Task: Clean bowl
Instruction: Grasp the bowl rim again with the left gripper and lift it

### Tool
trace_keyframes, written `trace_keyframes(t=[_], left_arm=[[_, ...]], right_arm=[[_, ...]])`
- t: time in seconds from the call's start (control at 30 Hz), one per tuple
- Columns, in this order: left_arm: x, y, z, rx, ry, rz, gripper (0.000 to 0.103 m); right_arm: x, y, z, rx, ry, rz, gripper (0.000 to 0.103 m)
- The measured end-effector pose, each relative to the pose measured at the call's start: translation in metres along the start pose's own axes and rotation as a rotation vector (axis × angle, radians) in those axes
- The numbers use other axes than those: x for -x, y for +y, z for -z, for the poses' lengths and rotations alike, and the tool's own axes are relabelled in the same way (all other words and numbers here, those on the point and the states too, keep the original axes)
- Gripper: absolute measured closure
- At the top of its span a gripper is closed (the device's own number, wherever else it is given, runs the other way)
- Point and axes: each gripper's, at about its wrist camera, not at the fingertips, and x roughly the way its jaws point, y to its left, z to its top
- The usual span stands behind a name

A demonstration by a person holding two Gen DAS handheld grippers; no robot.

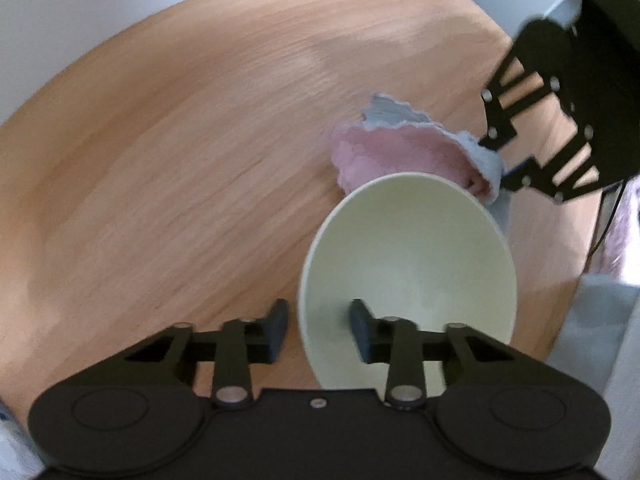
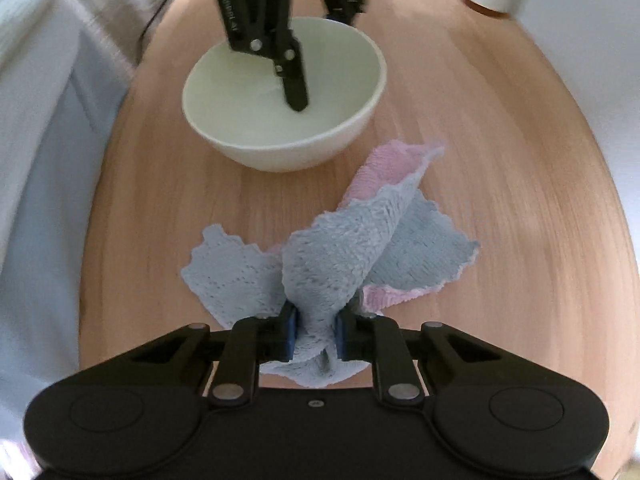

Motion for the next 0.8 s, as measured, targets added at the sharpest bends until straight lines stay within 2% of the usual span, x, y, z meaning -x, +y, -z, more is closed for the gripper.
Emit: trace_keyframes(t=[0.1, 0.2, 0.33, 0.4, 0.5, 0.63, 0.7, 0.8], left_arm=[[-0.001, 0.004, 0.004, 0.089, -0.036, 0.019, 0.08], [-0.001, 0.007, 0.011, 0.15, -0.074, 0.043, 0.085], [-0.001, 0.017, 0.027, 0.302, -0.13, 0.089, 0.091], [-0.001, 0.025, 0.039, 0.402, -0.171, 0.136, 0.093], [-0.002, 0.026, 0.055, 0.5, -0.214, 0.143, 0.094], [0.005, 0.023, 0.069, 0.577, -0.282, 0.144, 0.092], [0.007, 0.019, 0.075, 0.624, -0.316, 0.158, 0.092], [0.01, 0.016, 0.083, 0.665, -0.357, 0.204, 0.092]], right_arm=[[0.005, 0.007, 0.016, -0.217, -0.053, -0.002, 0.087], [0.013, 0.017, 0.038, -0.462, -0.145, 0.009, 0.087], [0.027, 0.018, 0.064, -0.787, -0.335, -0.004, 0.087], [0.024, 0.013, 0.073, -0.887, -0.415, -0.021, 0.087], [0.018, 0.005, 0.085, -1.037, -0.537, -0.046, 0.087], [0.007, -0.006, 0.097, -1.229, -0.7, -0.086, 0.087], [-0.01, -0.009, 0.095, -1.32, -0.745, -0.116, 0.087], [-0.022, -0.023, 0.088, -1.356, -0.813, -0.16, 0.087]])
